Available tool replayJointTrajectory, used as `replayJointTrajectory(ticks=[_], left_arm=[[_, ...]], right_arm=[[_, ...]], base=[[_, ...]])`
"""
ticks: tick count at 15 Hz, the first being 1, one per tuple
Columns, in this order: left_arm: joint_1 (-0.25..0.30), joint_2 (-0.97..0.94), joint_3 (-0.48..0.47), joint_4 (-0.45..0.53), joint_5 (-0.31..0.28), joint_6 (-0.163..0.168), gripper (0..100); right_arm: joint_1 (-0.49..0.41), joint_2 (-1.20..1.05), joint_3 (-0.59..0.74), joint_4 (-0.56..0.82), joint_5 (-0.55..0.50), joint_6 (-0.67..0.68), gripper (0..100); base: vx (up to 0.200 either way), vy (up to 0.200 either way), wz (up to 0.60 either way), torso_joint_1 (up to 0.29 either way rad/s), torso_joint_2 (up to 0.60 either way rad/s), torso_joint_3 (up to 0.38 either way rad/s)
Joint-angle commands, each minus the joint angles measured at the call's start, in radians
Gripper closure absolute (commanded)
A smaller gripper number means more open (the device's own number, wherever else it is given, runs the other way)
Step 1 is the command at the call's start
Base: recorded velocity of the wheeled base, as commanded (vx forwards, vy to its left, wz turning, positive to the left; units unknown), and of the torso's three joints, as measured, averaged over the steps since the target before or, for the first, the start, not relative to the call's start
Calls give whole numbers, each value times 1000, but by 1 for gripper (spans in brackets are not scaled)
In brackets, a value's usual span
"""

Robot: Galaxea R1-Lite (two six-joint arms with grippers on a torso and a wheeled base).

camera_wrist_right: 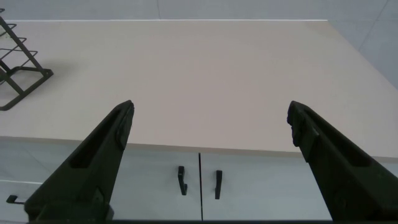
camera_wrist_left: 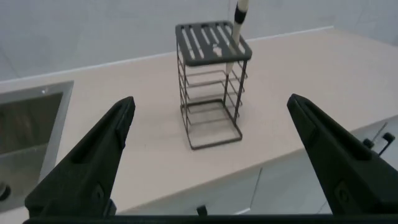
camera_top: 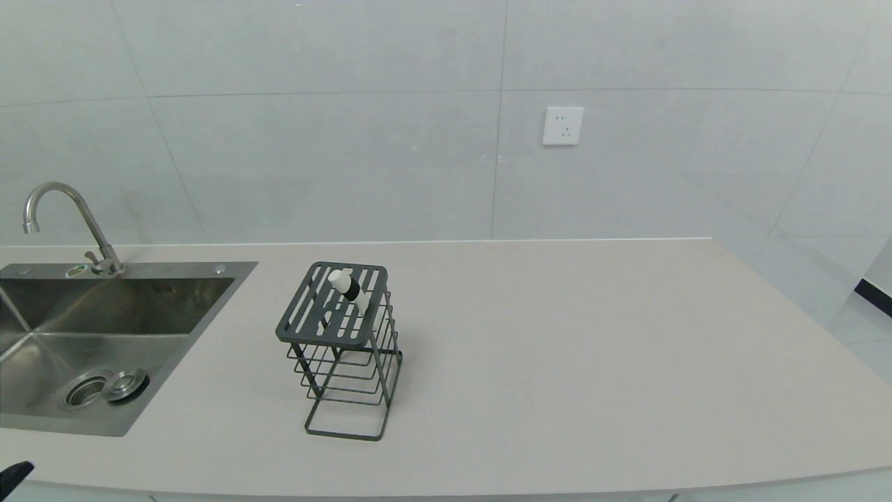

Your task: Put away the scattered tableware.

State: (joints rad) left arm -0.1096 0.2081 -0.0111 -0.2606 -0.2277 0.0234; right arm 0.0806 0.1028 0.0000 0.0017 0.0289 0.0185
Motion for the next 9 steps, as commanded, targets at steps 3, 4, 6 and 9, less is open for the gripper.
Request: replayJointTrajectory(ticks=[3,4,6,9], left_arm=[[114,-200,11,218,28,18,0],[110,-208,10,224,33,41,0],[110,-208,11,250,99,84,0],[110,-208,11,253,160,52,0]], right_arm=[[1,0,0,0,0,0,0],[-1,0,0,0,0,0,0],[-1,0,0,0,0,0,0],[1,0,0,0,0,-2,0]], base=[[0,0,0,0,0,0],[0,0,0,0,0,0],[0,0,0,0,0,0],[0,0,0,0,0,0]])
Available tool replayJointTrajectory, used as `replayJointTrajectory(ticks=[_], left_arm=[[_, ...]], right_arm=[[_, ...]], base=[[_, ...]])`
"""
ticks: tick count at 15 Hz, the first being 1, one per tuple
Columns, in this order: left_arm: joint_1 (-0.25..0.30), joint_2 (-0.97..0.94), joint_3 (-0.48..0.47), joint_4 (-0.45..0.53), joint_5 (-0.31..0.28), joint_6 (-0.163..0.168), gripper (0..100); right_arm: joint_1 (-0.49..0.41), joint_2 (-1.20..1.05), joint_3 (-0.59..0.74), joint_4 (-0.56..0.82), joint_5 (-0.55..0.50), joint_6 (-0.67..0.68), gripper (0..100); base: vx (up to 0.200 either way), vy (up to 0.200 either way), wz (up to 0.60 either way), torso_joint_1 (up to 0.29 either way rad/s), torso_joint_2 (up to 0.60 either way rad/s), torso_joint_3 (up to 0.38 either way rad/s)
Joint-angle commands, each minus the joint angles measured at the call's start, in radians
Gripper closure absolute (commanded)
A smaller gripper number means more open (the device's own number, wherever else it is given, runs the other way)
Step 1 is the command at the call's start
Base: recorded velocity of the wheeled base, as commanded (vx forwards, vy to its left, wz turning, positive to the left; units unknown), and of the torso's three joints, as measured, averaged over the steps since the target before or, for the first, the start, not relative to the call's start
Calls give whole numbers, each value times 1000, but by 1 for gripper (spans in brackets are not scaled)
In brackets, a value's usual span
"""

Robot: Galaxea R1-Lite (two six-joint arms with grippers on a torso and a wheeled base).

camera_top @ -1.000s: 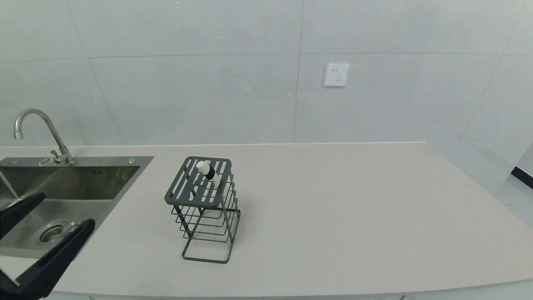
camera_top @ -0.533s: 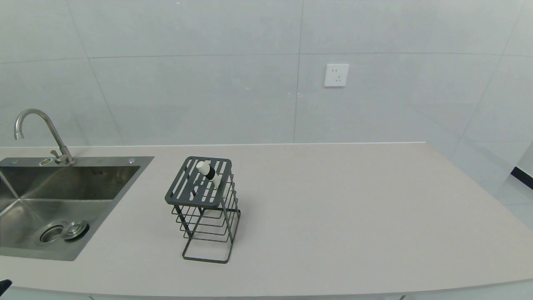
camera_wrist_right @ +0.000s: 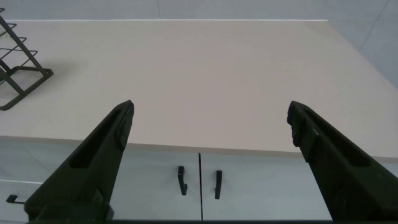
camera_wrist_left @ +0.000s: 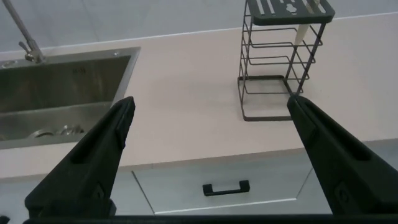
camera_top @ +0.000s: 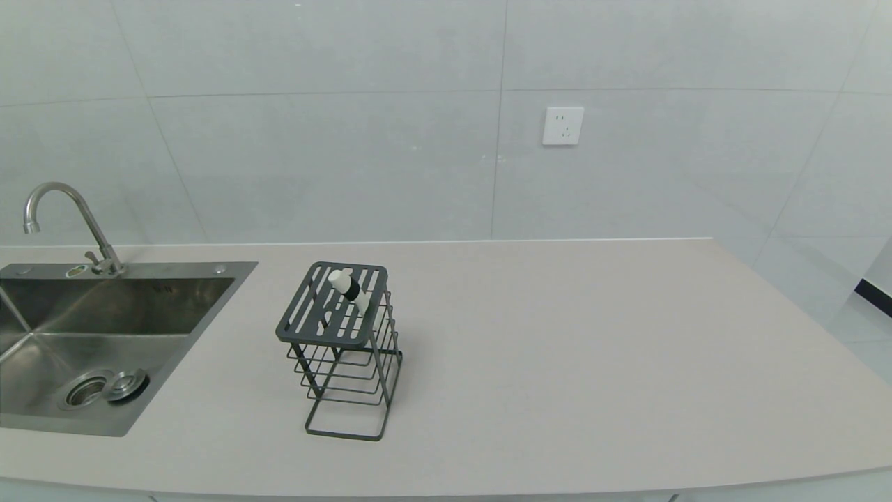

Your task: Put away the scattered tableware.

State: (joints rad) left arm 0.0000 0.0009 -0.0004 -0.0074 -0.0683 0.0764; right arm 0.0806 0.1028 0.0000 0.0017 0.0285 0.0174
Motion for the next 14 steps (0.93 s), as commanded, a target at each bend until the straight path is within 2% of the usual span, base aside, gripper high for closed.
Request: replayJointTrajectory(ticks=[1,3,4,14], left_arm=[[0,-1,0,3,-11,-7,0],[-2,-1,0,6,-4,-72,0],[0,-1,0,7,-4,-79,0],[0,-1,0,7,-4,-79,0]], right_arm=[[1,0,0,0,1,-1,0],[1,2,0,0,1,-1,0],[1,2,0,0,1,-1,0],[1,2,0,1,1,1,0]], base=[[0,0,0,0,0,0],[0,0,0,0,0,0],[0,0,0,0,0,0],[0,0,0,0,0,0]])
